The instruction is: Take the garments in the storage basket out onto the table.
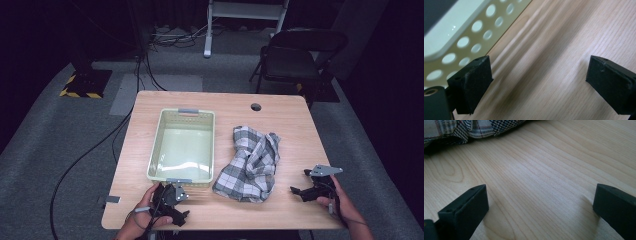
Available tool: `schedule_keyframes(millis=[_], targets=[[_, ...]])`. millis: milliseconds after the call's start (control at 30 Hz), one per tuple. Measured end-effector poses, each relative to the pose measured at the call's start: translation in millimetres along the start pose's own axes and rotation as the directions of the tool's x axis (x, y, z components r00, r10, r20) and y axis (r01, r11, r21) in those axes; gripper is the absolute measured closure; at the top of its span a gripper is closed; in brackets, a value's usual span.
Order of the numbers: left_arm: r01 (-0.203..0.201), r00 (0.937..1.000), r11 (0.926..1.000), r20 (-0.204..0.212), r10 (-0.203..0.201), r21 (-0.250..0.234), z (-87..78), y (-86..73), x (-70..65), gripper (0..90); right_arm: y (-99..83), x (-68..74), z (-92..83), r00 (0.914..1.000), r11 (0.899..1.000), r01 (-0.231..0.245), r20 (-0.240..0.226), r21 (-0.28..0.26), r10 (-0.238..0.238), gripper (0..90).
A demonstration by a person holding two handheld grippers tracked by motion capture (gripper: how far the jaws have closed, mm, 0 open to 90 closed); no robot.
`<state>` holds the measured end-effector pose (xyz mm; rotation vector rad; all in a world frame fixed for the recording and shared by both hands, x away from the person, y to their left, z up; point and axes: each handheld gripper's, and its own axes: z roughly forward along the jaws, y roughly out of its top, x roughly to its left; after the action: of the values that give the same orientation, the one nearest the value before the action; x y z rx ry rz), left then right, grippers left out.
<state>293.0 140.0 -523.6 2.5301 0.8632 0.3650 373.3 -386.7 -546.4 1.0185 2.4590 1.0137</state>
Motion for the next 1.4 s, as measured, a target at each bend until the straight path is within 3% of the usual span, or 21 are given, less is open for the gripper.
schedule_keyframes(millis=[133,433,600,900,1067,1400], targets=[[0.027,0.9996,0.9996,-0.002,-0.027,-0.005,-2.4,-6.9,5.8,6.2,0.0,0.0,0.0,1.0000,1.000,0.000,0.000,0.000,0.000,0.0],[0.092,0.9948,0.9955,0.045,-0.091,-0.023,-1.4,-20.5,22.6,2.3,0.0,0.0,0.0,1.0000,1.000,0.000,0.000,0.000,0.000,0.0],[0.096,0.9930,0.9940,0.073,-0.092,-0.052,0.4,-26.3,29.1,0.3,0.0,0.0,0.0,1.0000,1.000,0.000,0.000,0.000,0.000,0.0],[0.104,0.9925,0.9886,0.075,-0.096,-0.109,0.8,-35.5,36.1,0.0,0.0,0.1,0.0,1.0000,1.000,0.000,0.001,0.000,0.000,0.0],[0.112,0.9923,0.9804,0.072,-0.101,-0.163,3.9,-38.5,37.6,0.0,0.0,0.1,0.0,1.0000,1.000,0.000,0.001,0.000,0.000,0.0],[0.134,0.9905,0.9682,0.061,-0.124,-0.211,7.6,-40.0,37.1,0.0,-0.1,0.3,-0.2,1.0000,1.000,-0.002,0.003,0.001,0.002,0.1]])
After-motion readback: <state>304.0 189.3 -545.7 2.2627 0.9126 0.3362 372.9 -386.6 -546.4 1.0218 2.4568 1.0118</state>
